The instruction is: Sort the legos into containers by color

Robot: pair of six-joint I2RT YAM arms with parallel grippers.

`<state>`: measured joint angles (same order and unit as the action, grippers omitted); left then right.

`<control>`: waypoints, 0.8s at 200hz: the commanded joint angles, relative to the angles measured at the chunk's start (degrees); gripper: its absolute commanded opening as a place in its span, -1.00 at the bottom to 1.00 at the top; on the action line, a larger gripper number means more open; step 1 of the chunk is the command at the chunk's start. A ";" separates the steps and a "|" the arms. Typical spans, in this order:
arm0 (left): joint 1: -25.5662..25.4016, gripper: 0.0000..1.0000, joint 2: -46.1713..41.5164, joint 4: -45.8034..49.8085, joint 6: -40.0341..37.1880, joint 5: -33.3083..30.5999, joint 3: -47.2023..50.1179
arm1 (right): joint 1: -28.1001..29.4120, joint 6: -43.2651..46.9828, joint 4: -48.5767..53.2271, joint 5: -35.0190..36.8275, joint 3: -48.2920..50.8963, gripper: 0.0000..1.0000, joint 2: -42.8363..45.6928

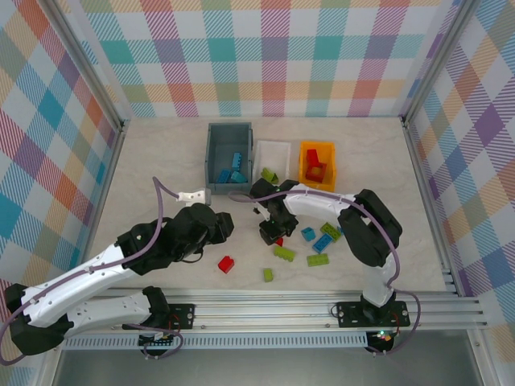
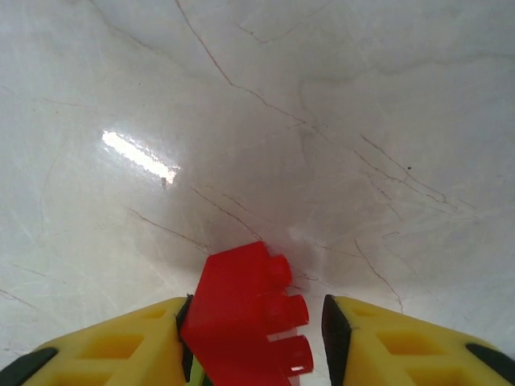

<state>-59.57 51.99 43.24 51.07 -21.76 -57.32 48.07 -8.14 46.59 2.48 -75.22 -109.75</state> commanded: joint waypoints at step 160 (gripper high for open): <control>-3.39 -0.27 26.14 -11.47 -6.68 6.81 -18.54 | -32.74 -9.67 -8.55 -9.36 -9.04 -0.37 8.26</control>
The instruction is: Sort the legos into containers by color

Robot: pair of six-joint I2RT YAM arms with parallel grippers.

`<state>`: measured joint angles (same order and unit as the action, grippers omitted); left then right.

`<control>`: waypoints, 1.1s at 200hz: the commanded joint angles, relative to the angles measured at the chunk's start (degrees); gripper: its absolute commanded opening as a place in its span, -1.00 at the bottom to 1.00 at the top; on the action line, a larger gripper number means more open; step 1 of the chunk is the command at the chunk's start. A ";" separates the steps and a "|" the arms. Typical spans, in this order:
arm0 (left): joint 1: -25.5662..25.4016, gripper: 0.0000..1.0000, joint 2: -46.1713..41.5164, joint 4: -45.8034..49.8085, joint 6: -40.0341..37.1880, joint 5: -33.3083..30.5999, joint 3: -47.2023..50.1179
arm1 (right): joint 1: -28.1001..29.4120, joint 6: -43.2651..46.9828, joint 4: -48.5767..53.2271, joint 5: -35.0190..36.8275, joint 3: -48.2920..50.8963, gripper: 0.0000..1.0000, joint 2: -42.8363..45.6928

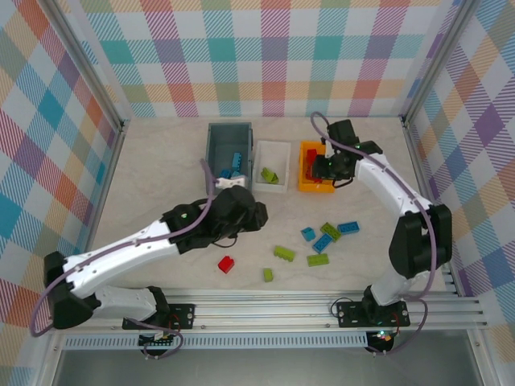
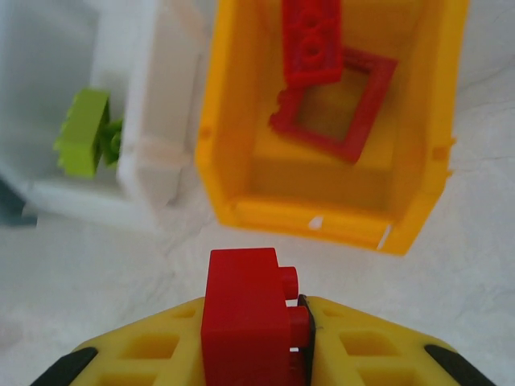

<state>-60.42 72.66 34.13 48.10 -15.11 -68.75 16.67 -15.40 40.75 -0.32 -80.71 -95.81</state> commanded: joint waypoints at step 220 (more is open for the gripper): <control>-11.51 0.47 30.32 5.92 0.03 1.83 -6.73 | 2.38 -6.64 4.47 -2.65 9.81 0.29 25.23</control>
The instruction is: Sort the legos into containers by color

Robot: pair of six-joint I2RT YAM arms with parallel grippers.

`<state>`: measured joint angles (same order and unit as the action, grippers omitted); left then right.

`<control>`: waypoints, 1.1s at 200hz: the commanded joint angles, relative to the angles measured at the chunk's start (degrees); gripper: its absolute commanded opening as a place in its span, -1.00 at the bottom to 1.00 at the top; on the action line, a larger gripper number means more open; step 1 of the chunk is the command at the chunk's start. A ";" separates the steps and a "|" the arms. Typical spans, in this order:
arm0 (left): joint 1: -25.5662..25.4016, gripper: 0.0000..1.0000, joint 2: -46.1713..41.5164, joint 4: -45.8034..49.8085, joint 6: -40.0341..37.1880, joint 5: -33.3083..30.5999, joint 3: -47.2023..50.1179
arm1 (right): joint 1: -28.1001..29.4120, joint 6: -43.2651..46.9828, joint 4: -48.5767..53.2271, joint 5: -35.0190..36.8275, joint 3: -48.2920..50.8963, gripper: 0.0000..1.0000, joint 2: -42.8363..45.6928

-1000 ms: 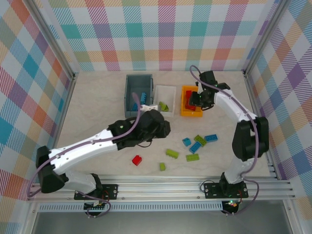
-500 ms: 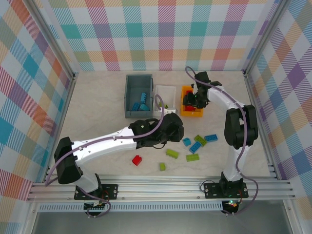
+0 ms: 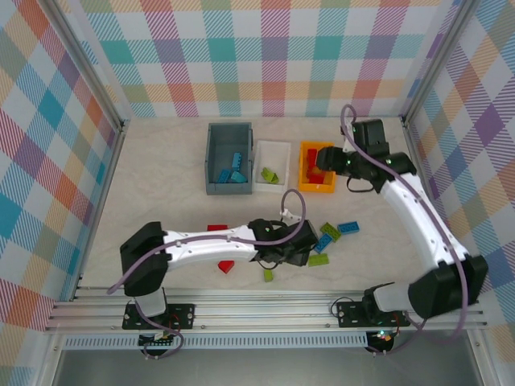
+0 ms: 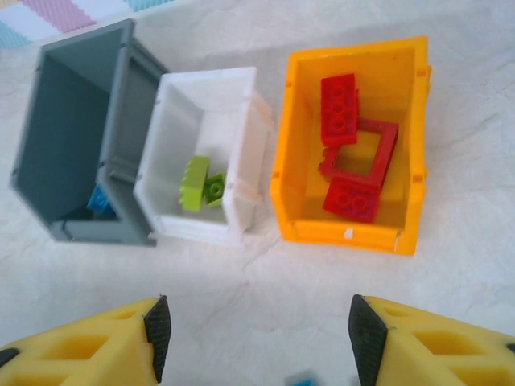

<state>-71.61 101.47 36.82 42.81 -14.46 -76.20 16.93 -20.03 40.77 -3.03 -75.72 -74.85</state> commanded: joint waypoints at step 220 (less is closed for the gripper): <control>6.76 -0.16 9.05 -7.61 49.30 7.64 2.43 | 3.70 -2.38 11.43 -2.61 8.75 0.34 18.57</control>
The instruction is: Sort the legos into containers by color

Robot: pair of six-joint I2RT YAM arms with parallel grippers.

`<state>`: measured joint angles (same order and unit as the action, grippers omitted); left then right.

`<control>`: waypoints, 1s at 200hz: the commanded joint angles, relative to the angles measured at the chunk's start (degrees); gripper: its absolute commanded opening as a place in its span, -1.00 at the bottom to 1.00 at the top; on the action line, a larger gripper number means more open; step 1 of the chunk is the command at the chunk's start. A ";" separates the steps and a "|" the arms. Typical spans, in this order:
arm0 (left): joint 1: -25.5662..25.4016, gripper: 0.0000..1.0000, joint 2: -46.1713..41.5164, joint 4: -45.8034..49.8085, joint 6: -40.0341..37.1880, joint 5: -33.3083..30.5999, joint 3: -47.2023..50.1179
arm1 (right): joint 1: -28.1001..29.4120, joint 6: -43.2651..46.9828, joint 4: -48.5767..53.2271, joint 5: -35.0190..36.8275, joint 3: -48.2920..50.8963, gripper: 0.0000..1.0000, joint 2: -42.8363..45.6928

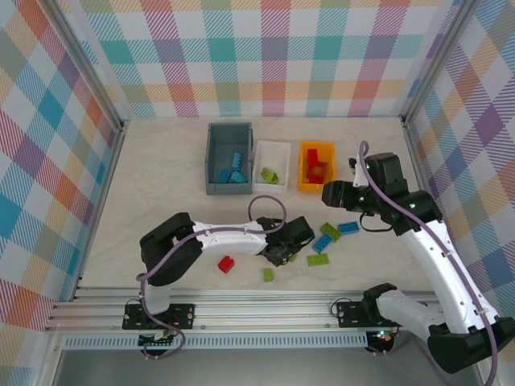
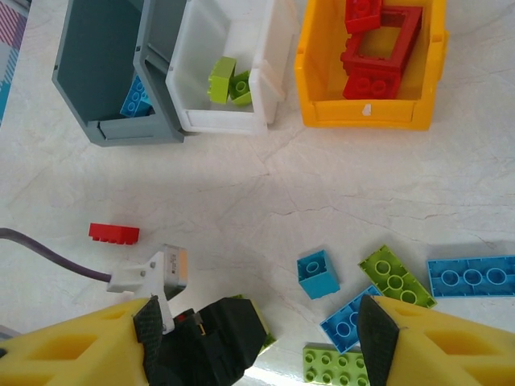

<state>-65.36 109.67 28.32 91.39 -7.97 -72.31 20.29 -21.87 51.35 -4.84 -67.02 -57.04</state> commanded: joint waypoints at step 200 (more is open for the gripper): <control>29.56 -0.70 33.08 26.28 -57.94 -0.74 -70.95 | 17.01 -1.37 -24.91 3.60 -1.44 0.21 -4.70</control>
<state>-36.34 138.10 49.84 40.47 -9.02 -136.92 36.60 -22.24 30.28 -4.91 -67.11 -60.69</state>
